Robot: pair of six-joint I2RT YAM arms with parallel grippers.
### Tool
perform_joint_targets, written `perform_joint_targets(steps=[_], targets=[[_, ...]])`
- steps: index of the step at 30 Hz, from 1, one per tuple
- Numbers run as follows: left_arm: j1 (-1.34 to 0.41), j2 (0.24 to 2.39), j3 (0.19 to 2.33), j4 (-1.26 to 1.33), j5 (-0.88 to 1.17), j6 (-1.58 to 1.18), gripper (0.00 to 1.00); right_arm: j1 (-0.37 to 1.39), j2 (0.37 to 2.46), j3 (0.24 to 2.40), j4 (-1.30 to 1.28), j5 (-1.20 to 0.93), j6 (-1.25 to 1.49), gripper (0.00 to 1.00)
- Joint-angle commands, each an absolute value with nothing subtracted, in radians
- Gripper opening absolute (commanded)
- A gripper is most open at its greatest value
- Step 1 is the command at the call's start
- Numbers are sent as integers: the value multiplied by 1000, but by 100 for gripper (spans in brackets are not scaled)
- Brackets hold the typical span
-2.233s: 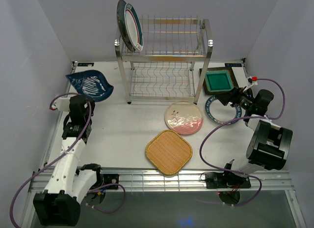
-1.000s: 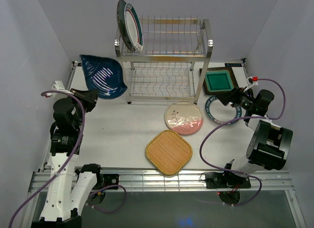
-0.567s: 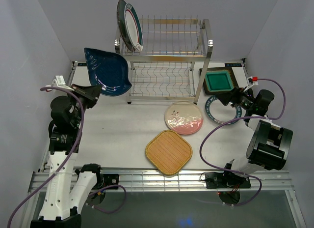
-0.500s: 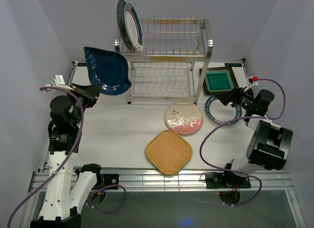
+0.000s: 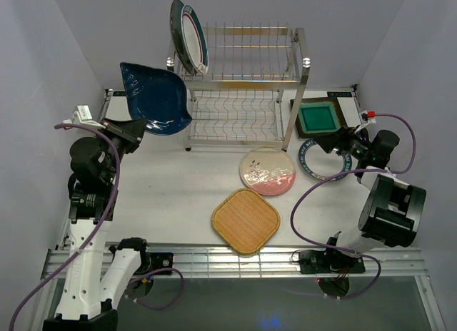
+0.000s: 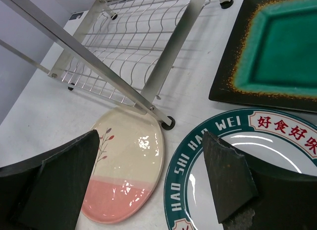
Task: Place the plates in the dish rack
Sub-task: Insert the plate into the dish rack.
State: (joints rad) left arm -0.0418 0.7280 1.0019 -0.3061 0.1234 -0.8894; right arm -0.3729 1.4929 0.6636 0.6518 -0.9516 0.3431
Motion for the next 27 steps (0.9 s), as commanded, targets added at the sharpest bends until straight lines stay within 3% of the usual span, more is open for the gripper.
perform_joint_targets(steps=[1, 16, 27], targets=[[-46, 710, 1077, -166, 130, -917, 0, -358, 1450, 676, 629, -921, 278, 90], [-126, 756, 1068, -149, 78, -905, 0, -204, 1059, 580, 526, -844, 124, 90], [-696, 867, 1078, -40, -557, -701, 0, -204, 1034, 578, 541, -940, 144, 90]])
